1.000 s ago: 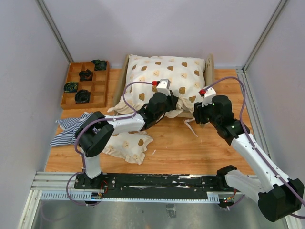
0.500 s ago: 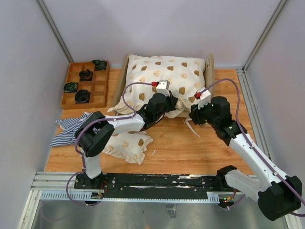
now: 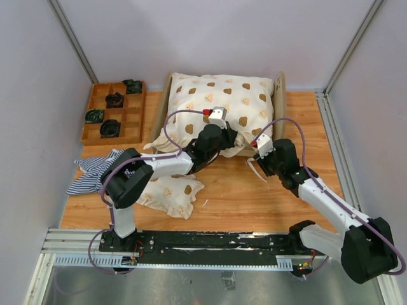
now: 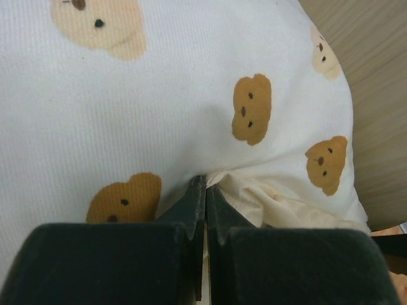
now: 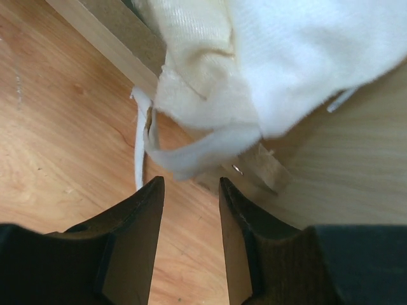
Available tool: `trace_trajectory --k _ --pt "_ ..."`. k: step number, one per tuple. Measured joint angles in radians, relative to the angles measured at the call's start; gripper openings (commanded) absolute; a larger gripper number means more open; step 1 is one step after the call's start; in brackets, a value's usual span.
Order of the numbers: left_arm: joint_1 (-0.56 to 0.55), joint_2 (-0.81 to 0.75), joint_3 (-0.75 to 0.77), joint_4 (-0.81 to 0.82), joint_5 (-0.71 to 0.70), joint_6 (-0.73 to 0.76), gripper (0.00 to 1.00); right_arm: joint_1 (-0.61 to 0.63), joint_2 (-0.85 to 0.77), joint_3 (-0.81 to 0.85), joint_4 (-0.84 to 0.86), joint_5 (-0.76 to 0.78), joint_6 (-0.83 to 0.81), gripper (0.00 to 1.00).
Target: Set up the pet bed
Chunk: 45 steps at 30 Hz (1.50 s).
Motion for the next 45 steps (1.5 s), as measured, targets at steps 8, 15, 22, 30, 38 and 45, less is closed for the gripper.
trace_trajectory --k 8,15,22,30,38,45 --pt "0.000 0.014 0.000 0.001 0.009 0.000 0.00 0.003 0.168 -0.028 0.132 0.036 -0.087 0.08" --pt "0.001 0.031 0.000 0.002 0.013 0.000 0.00 0.003 0.117 -0.014 0.084 0.069 -0.108 0.00" --pt "0.001 0.056 0.002 0.014 0.016 -0.007 0.00 0.003 -0.069 0.181 -0.143 0.138 -0.029 0.00" --pt "0.002 0.057 0.003 0.019 0.016 -0.016 0.00 0.003 -0.066 0.373 -0.271 0.140 -0.028 0.00" --pt "0.002 0.057 0.001 0.022 0.028 -0.039 0.00 0.003 -0.025 0.465 -0.199 0.105 -0.229 0.00" --pt "0.008 0.051 -0.006 0.021 0.032 -0.047 0.00 0.005 0.034 0.476 -0.198 0.071 -0.435 0.00"
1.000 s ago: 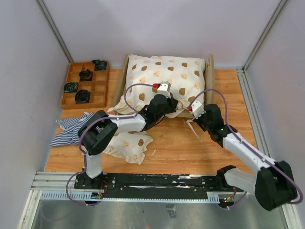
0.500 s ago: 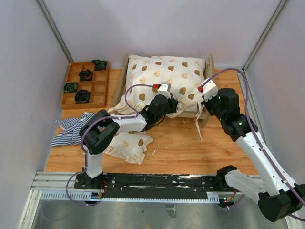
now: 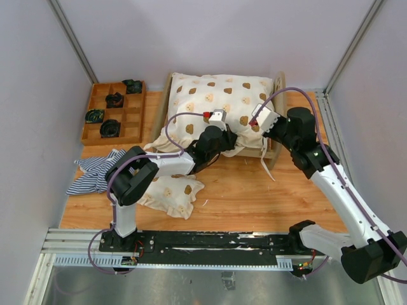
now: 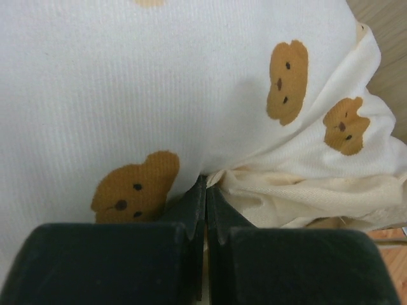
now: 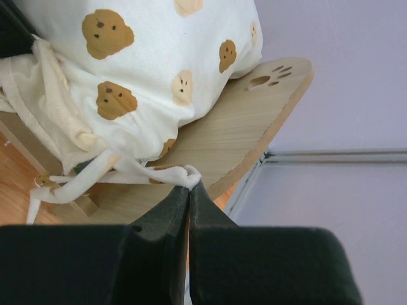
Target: Set up the pet bed
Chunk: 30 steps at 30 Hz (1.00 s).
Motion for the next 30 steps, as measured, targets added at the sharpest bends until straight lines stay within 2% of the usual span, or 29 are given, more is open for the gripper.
trace_trajectory --k 8,16,30 --pt "0.006 -0.005 0.000 0.001 0.005 -0.001 0.00 0.005 -0.001 0.109 -0.158 -0.041 -0.170 0.00" --pt "0.008 -0.005 0.000 0.000 0.011 -0.001 0.00 0.036 0.021 0.137 -0.279 0.003 -0.317 0.00" --pt "0.012 -0.005 0.000 0.001 0.017 -0.013 0.00 0.091 0.061 0.183 -0.279 0.219 -0.548 0.00"
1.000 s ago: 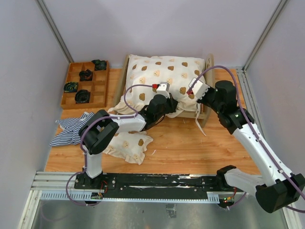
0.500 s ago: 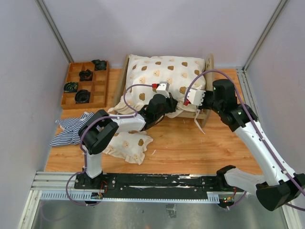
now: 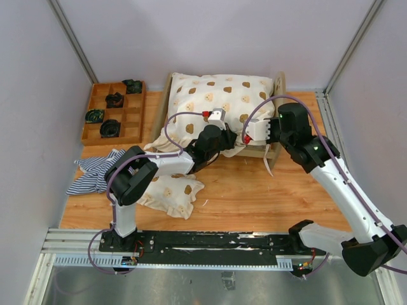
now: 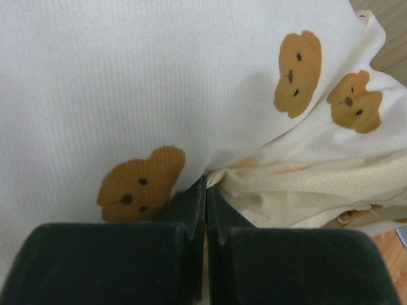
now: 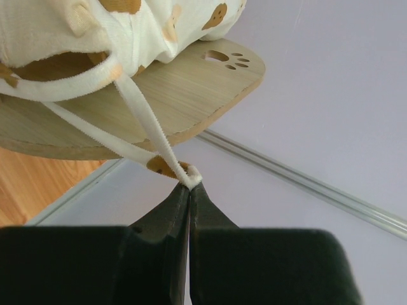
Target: Set up the pet bed
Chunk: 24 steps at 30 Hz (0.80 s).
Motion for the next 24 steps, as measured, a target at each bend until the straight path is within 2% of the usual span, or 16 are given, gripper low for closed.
trace_trajectory --k 12,19,24 --pt "0.000 0.000 0.000 -0.001 0.001 -0.006 0.00 0.037 -0.029 -0.086 0.131 0.032 -0.152 0.00" --pt "0.000 0.000 0.000 -0.001 0.005 -0.018 0.00 0.053 -0.050 -0.197 0.164 -0.011 -0.111 0.00" --pt "0.000 0.000 0.000 -0.001 0.013 -0.027 0.00 0.055 -0.007 -0.232 0.163 -0.014 -0.037 0.00"
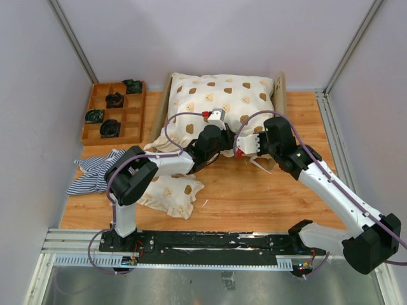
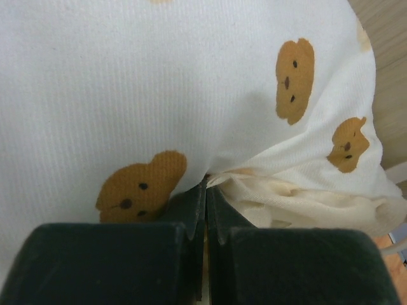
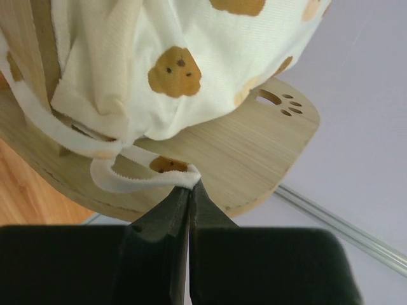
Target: Set up the pet bed
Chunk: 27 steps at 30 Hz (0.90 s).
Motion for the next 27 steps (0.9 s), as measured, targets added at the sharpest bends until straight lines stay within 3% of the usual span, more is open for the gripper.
trace_trajectory --k 5,7,10,14,19,27 --pt "0.000 0.000 0.000 0.000 0.006 -0.003 0.00 -0.026 0.070 0.004 0.002 -0.015 0.099 0.07" --pt "0.000 0.000 0.000 0.000 0.006 -0.002 0.00 -0.046 0.090 0.004 0.003 -0.023 0.127 0.14" --pt "0.000 0.000 0.000 0.000 0.005 -0.002 0.00 -0.078 0.113 0.004 0.006 -0.035 0.182 0.32" --pt "0.000 0.000 0.000 0.000 0.005 -0.002 0.00 -0.085 0.115 0.036 -0.023 -0.078 0.295 0.35" --pt "0.000 0.000 0.000 0.000 0.005 -0.002 0.00 -0.085 0.087 0.118 -0.059 -0.182 0.550 0.41" --pt "0.000 0.001 0.000 0.000 0.005 -0.003 0.00 -0.085 -0.047 0.032 -0.037 -0.171 0.924 0.43"
